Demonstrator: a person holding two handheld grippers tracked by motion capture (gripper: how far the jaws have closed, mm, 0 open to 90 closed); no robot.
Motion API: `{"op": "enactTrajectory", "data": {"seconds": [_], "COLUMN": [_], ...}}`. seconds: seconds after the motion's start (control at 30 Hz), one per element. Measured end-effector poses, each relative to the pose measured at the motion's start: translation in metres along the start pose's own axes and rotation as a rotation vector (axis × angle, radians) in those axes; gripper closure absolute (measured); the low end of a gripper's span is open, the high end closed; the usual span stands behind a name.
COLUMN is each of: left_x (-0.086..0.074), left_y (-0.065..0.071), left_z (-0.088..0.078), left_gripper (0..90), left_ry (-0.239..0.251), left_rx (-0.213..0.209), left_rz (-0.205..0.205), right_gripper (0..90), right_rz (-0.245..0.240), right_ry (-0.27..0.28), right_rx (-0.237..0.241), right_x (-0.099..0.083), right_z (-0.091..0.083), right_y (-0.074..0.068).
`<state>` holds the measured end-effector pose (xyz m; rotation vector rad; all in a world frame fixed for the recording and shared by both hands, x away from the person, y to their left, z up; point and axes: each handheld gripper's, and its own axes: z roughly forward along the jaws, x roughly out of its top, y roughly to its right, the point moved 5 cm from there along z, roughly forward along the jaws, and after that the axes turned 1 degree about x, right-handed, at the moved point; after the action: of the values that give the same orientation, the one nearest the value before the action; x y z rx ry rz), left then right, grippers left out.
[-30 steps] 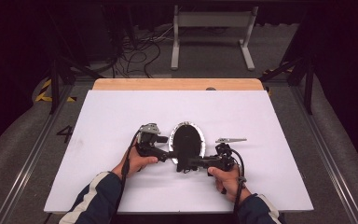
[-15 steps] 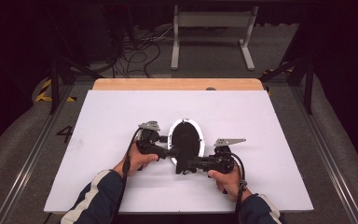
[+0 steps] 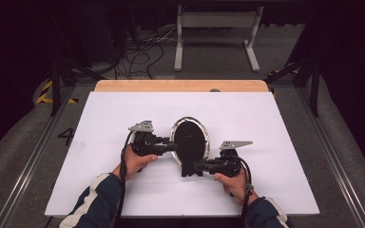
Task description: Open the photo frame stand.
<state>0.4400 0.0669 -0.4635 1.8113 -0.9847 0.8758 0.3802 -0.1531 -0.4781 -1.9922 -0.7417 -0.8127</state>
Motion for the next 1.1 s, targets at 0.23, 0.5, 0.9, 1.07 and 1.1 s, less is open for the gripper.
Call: {"op": "enactTrajectory", "data": {"seconds": [0.23,0.5,0.9,1.07,1.1], "left_x": [-0.004,0.001,0.012,0.010,0.009], "left_y": [0.009,0.018,0.026,0.025,0.025], "left_z": [0.009,0.009,-0.002,-0.002,-0.002], "left_gripper": [59.2,65.2,73.6,73.9,73.8], "left_ry": [-0.050,-0.063,-0.016,-0.006,-0.005], "left_rx": [-0.018,0.084,0.250,0.240,0.240], "left_rz": [0.045,0.167,0.326,0.325,0.329], "right_gripper": [77.6,75.6,74.4,74.3,74.2], "right_rz": [-0.026,-0.033,-0.073,-0.079,-0.081], "right_ry": [0.006,0.011,0.028,0.022,0.018], "right_rx": [-0.032,-0.067,-0.065,-0.067,-0.071], "right_x": [-0.001,0.000,0.005,0.005,0.005], "right_z": [0.003,0.004,0.003,0.004,0.004], "right_y": [0.000,0.001,-0.009,-0.009,-0.010]}}
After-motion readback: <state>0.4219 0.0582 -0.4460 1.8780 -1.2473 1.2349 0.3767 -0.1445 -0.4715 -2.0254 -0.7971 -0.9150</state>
